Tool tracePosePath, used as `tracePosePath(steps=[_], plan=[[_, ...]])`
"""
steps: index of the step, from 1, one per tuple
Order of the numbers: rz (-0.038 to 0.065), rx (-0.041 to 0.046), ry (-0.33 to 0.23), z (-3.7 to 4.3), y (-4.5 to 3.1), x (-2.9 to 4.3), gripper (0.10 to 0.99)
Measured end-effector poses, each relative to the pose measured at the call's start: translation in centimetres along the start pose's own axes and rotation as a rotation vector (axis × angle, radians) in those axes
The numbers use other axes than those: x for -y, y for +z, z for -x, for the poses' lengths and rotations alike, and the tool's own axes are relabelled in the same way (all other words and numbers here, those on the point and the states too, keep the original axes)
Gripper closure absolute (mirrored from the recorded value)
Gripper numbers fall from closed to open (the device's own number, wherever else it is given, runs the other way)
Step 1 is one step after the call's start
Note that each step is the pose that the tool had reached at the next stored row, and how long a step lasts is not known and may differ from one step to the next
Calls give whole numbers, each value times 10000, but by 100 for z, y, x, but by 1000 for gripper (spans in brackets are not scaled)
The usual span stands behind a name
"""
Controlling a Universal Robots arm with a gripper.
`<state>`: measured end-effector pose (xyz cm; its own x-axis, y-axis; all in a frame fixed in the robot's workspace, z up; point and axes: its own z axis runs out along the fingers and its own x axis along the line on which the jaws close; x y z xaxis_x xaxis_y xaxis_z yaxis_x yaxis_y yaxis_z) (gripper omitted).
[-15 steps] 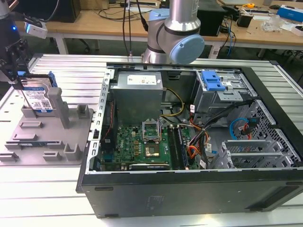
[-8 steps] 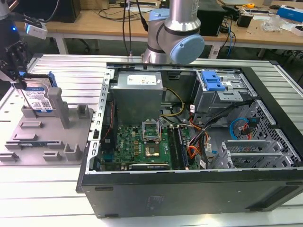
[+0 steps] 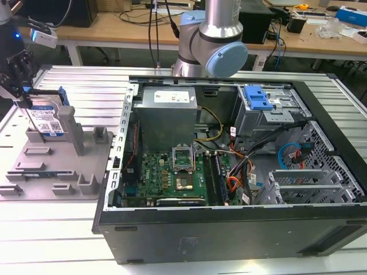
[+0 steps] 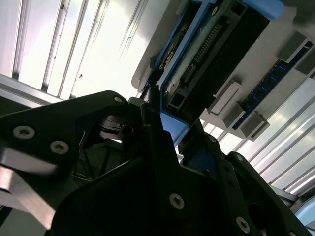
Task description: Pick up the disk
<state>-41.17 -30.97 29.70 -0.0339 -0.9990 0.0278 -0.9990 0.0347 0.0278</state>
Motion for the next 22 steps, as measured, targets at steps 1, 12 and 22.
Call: tracePosePath(steps=[1, 12, 22], plan=[[0, 0, 0, 0, 1, 0, 694], [7, -43, 1, 0, -1, 1, 718], [21, -107, 2, -16, -582, -16, 718]])
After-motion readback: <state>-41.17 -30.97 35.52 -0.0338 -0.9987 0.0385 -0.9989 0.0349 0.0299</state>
